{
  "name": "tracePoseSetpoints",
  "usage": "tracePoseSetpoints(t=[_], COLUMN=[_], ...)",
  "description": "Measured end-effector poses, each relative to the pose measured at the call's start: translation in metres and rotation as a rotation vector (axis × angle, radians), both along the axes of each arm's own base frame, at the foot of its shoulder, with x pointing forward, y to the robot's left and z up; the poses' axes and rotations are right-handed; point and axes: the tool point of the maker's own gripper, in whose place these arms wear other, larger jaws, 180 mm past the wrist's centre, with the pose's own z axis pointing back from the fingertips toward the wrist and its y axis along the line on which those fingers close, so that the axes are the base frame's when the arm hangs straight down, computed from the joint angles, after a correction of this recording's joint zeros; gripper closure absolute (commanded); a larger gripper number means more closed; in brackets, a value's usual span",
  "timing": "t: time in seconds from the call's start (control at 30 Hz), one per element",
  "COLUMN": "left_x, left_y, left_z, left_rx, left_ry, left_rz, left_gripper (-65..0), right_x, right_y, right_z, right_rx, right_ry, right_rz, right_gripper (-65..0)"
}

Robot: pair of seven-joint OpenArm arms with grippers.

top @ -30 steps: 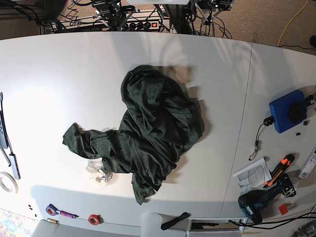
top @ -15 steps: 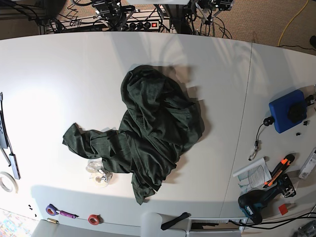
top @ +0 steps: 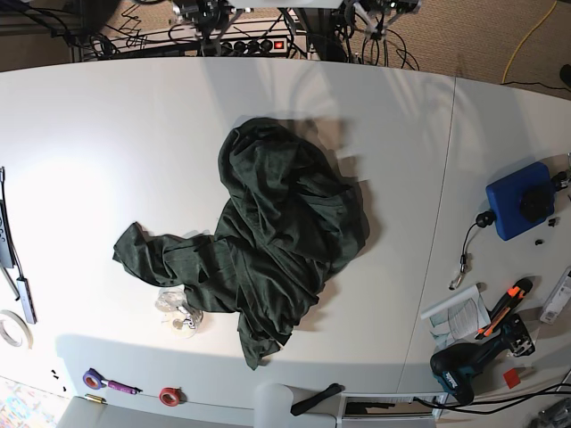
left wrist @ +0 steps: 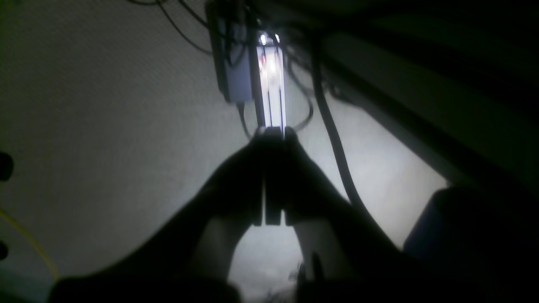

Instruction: Layout the t-shirt on the table in an organized manner, then fold the t-shirt properly

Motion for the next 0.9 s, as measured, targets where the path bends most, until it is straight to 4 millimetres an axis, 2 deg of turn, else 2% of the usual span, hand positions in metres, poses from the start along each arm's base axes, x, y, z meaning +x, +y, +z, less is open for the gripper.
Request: tracePoseSetpoints(t=[0.1, 0.23, 0.3, 0.47, 0.63, 0.8, 0.9], left_x=[0.000, -0.031, -0.038, -0.018, -0.033, 0.004, 0.009], left_y=[0.010, 0.028, 0.035, 0.043, 0.053, 0.074, 0.082], left_z=[0.008, 0.024, 0.034, 0.067, 0.105, 0.152, 0.181], left_rx=[0.005, 0.016, 0.017, -0.001, 0.003, 0.039, 0.039], left_ry=[-0.036, -0.023, -0.034, -0.164, -0.195, -0.351, -0.388], left_rz=[-0.011, -0.030, -0.050, -0.089, -0.139, -0.134, -0.168], left_gripper=[0.0, 0.0, 0.0, 0.0, 0.0, 0.0, 0.0], right_x=[-0.010, -0.013, -0.017, -0.027, -0.029, -0.026, -0.016], right_y=[-0.003, -0.020, -0.027, -0.036, -0.050, -0.056, -0.066], right_z=[0.007, 0.022, 0.031, 0.056, 0.089, 0.130, 0.160], right_rx=[0.002, -0.021, -0.028, -0.035, -0.073, -0.113, -0.143], right_ry=[-0.018, -0.069, -0.088, -0.130, -0.196, -0.276, -0.345], right_rz=[0.014, 0.046, 0.066, 0.115, 0.167, 0.185, 0.158], right_gripper=[0.0, 0.0, 0.0, 0.0, 0.0, 0.0, 0.0])
